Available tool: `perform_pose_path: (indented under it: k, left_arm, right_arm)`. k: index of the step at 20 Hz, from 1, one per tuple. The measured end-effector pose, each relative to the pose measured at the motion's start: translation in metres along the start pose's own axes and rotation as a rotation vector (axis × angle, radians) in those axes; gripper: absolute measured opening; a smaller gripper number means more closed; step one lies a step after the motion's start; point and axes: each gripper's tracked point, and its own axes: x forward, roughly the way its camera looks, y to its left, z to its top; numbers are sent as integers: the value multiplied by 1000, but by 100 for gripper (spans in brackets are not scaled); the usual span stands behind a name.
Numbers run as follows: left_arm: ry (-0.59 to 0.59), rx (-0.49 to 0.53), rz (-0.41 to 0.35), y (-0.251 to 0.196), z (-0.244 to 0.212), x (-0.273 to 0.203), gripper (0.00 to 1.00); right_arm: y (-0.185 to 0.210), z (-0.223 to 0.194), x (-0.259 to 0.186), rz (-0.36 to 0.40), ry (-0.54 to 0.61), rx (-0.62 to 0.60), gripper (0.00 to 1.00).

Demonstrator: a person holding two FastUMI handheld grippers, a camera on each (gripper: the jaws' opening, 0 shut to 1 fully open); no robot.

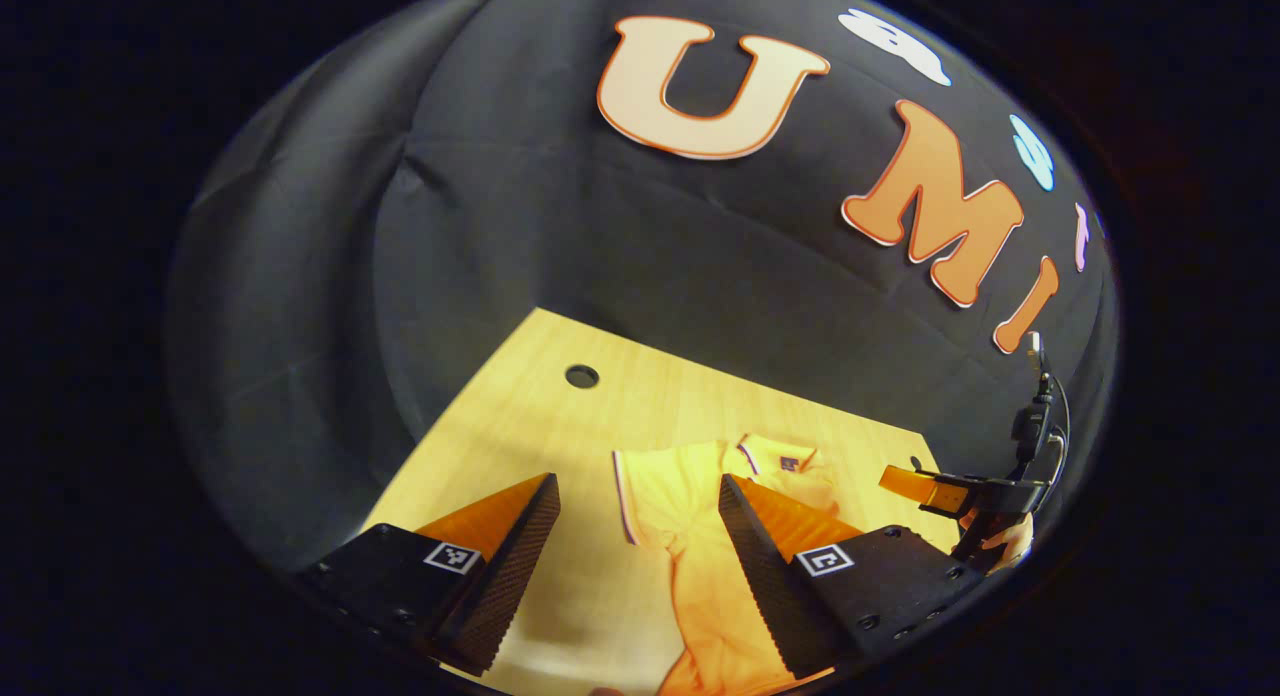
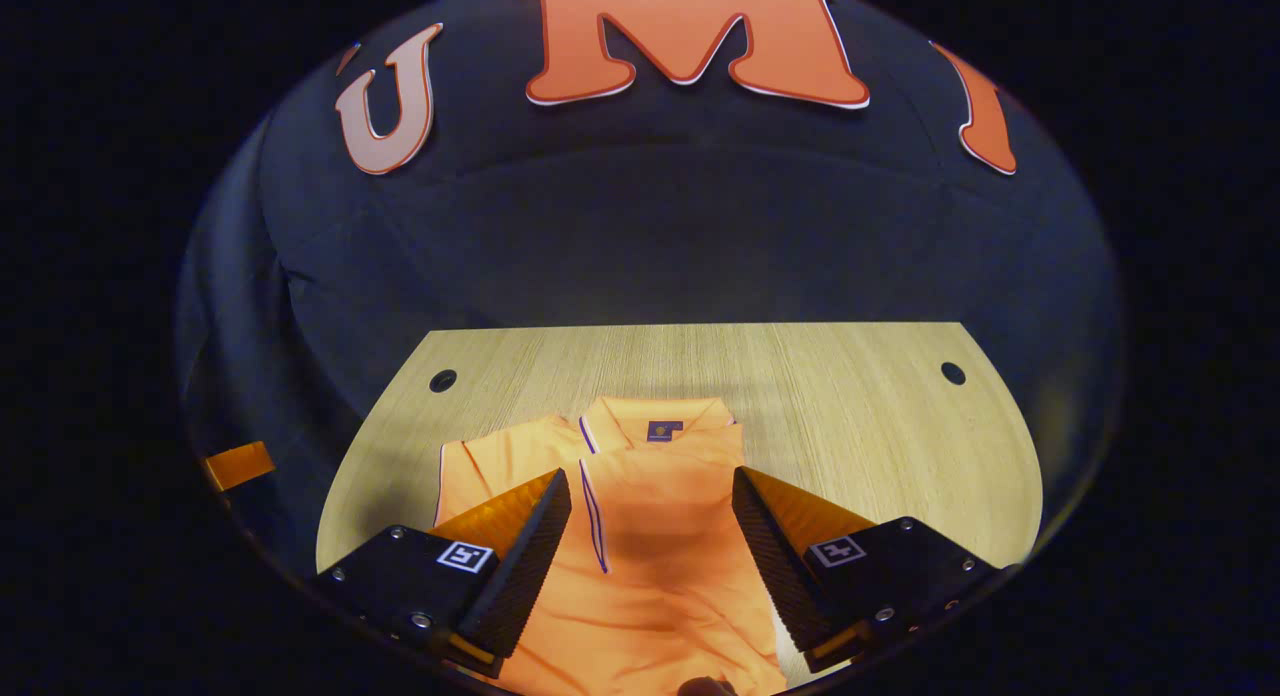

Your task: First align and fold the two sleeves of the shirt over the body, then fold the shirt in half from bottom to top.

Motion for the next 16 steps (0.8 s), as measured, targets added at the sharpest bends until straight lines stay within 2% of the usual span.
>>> perform_pose_path:
  k: [6,9,13,16]
  left_arm:
    - [242,40,23,-17,-37,46,98]
    - [373,-25,54,-16,-44,77,99]
    - [514,-44,138,-6,-66,127,99]
    - [581,-4,189,4,-80,158,99]
  right_arm:
    - [-20,10,-30,67,-22,34,99]
    - [-30,14,-44,110,-25,53,99]
    - [-49,10,-57,128,3,85,99]
    - [-66,6,-66,120,13,94,99]
